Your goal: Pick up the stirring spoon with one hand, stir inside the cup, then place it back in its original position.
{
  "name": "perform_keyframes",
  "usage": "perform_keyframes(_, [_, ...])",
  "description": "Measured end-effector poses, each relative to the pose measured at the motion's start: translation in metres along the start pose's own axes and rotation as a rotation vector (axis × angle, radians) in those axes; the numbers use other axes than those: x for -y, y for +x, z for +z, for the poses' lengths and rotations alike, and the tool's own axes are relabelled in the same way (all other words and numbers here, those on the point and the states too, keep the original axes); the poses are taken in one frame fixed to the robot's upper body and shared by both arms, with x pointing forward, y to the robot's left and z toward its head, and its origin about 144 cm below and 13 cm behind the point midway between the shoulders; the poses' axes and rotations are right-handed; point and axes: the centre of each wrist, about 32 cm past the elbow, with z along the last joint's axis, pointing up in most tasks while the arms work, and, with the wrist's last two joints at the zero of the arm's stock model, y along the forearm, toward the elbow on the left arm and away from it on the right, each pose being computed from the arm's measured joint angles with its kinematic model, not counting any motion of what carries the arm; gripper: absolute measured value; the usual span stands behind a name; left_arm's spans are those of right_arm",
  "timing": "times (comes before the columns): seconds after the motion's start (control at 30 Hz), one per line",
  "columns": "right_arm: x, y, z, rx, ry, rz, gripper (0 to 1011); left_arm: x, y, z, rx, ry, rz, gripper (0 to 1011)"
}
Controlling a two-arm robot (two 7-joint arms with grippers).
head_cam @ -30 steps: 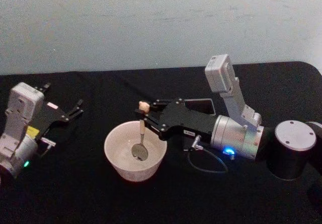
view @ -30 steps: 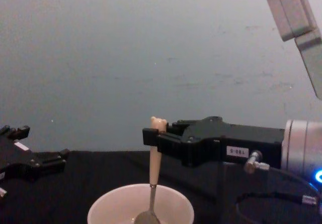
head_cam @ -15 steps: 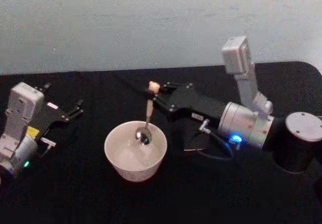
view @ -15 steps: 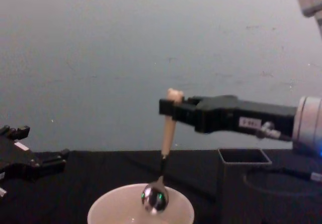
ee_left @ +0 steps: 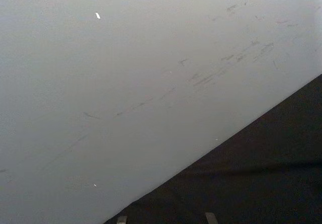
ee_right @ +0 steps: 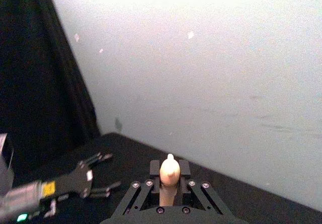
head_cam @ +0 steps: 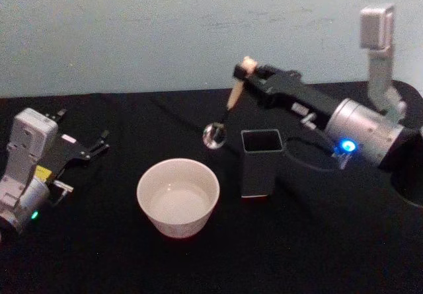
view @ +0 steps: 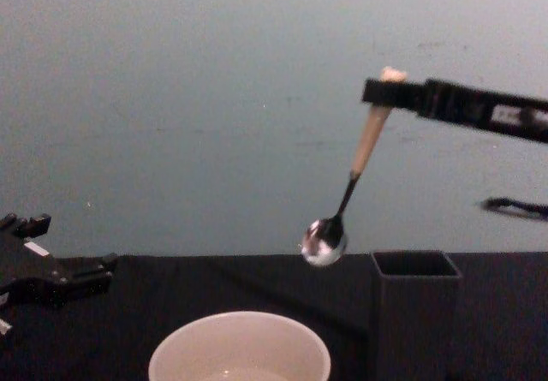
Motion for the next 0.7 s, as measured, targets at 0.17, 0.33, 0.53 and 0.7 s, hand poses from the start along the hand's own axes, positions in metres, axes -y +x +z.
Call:
perform_keyframes(0.17, [0.011,0.007,0.011,-0.018,0.033,-0.031,214,0.0,0.0,0.0,0.0,0.0,0.0,1001])
perform_keyframes(0.33, [0.022,0.011,0.016,-0.011,0.048,-0.039,214,0.0,0.0,0.0,0.0,0.0,0.0,1001])
perform_keyframes(0.53, [0.038,0.016,0.018,0.011,0.054,-0.047,214,0.0,0.0,0.0,0.0,0.0,0.0,1001])
perform_keyframes(0.7, [0.049,0.021,0.017,0.03,0.05,-0.052,214,0.0,0.0,0.0,0.0,0.0,0.0,1001])
